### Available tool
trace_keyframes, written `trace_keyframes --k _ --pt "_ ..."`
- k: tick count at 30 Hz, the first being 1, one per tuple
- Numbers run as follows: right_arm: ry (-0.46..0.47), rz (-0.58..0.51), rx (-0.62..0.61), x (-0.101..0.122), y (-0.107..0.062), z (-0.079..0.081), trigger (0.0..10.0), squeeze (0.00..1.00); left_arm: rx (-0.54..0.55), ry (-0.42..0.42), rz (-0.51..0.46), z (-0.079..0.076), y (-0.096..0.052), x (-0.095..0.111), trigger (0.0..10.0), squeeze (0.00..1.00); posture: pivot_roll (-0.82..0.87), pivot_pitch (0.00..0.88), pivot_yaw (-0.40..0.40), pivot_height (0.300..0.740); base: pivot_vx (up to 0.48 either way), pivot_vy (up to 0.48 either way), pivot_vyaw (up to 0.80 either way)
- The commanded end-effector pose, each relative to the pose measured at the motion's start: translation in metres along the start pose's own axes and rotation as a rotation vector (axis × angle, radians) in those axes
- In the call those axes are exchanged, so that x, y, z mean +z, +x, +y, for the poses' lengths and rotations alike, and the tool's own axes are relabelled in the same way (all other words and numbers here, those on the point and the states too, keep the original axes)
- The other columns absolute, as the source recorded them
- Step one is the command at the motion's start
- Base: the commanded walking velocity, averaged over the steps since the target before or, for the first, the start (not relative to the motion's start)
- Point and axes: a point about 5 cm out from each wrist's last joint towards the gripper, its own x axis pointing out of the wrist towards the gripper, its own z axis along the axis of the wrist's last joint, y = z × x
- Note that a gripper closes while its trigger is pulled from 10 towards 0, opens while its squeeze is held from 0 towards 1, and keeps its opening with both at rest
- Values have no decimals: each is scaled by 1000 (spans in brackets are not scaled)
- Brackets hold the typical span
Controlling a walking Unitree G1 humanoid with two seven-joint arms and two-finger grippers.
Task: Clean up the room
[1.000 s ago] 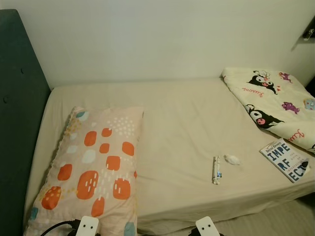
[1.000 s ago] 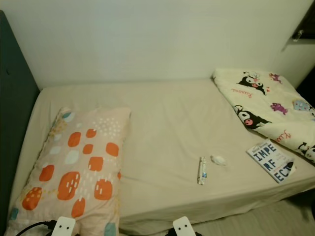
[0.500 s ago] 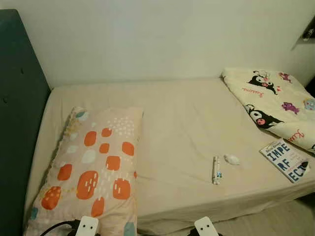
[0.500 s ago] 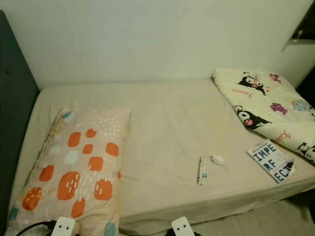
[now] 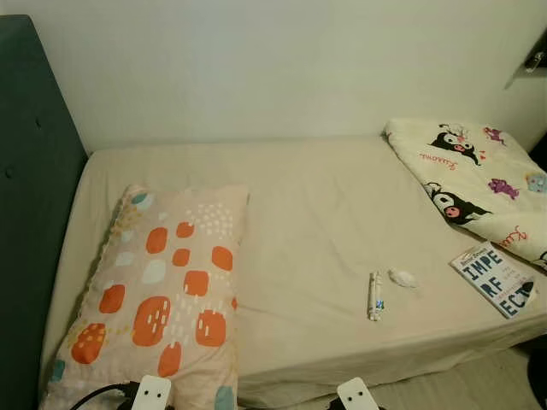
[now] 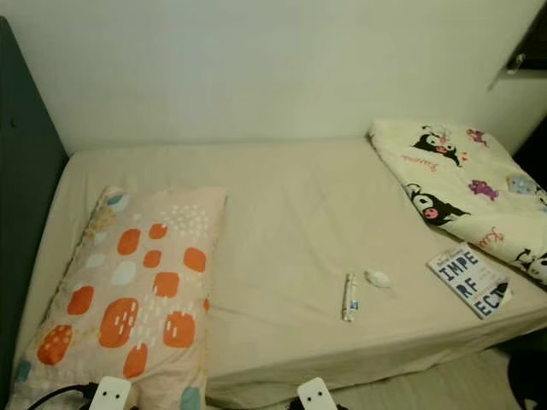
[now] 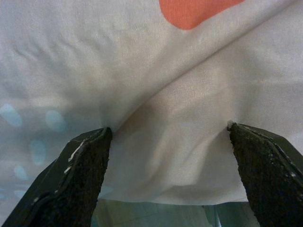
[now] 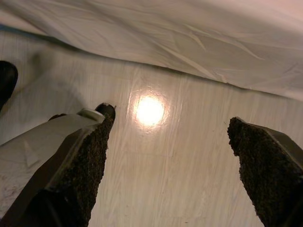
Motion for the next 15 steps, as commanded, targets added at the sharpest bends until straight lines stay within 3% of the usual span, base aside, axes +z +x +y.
trace_keyframes --k 1,15 --pt "-8 30 4 -7 -1 1 10000 0 -11 5 17 -2 -3 -7 10000 0 42 0 -31 740 0 0 0" --pt "-22 46 12 -10 -1 1 10000 0 -14 6 10 -3 -3 -6 10000 0 47 0 -33 740 0 0 0"
